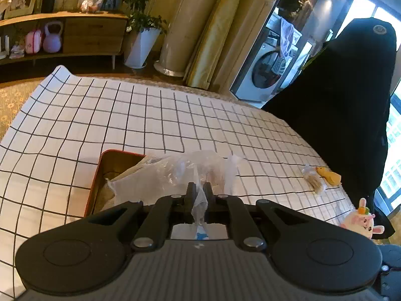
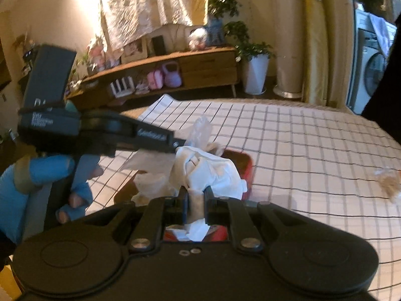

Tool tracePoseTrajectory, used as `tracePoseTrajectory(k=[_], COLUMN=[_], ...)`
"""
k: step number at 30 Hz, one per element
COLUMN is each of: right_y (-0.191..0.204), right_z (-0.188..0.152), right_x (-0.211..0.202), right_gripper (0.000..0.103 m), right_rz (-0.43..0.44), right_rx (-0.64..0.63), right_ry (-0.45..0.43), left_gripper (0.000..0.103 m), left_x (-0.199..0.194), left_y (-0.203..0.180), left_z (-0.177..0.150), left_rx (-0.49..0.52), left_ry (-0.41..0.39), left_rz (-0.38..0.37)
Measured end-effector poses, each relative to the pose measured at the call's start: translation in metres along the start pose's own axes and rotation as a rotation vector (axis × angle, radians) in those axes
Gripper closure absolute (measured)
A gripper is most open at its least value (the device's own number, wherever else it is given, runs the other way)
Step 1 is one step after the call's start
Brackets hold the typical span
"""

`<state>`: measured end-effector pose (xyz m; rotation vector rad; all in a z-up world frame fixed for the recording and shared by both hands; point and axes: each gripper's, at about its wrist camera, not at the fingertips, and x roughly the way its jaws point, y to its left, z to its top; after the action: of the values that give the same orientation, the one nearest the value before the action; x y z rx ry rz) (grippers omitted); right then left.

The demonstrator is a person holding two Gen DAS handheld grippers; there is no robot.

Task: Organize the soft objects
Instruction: 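Carry the clear bag with the left gripper while the right gripper carries the tissue to the tin, then open the left gripper releasing the clear bag into the tin while the right gripper releases the tissue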

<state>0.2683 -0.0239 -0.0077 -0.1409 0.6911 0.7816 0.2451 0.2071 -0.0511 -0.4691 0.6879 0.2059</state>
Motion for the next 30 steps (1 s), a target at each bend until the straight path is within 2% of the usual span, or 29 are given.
tracePoseTrajectory(k=[8,15,23,30], right_y=[0.009,0.016,0.020,0.022], right_z=[-0.008,-0.015,-0.024,-0.030], right_x=[0.036,0.054,0.058,0.058], right_gripper=[0.092,0.092,0.091,0.084], right_rz=[-0.002,-0.001,-0.007,-0.004], right_rx=[-0.026,-0.046,-0.029,-0.009], right_ry=[0.064,0.117,0.141,0.153], left_gripper=[0.097,0.097,0.097,0.097], left_x=[0.023,0.040,0.051,0.053], left_y=[0.013,0.016,0.017,0.021], left_z=[-0.004,-0.010,-0.021,-0.025], left_rx=[-0.019,0.008,0.030,0.047], left_ry=[0.031,0.073,0.113,0.113], left_rz=[0.020,0.029,0.043,0.067])
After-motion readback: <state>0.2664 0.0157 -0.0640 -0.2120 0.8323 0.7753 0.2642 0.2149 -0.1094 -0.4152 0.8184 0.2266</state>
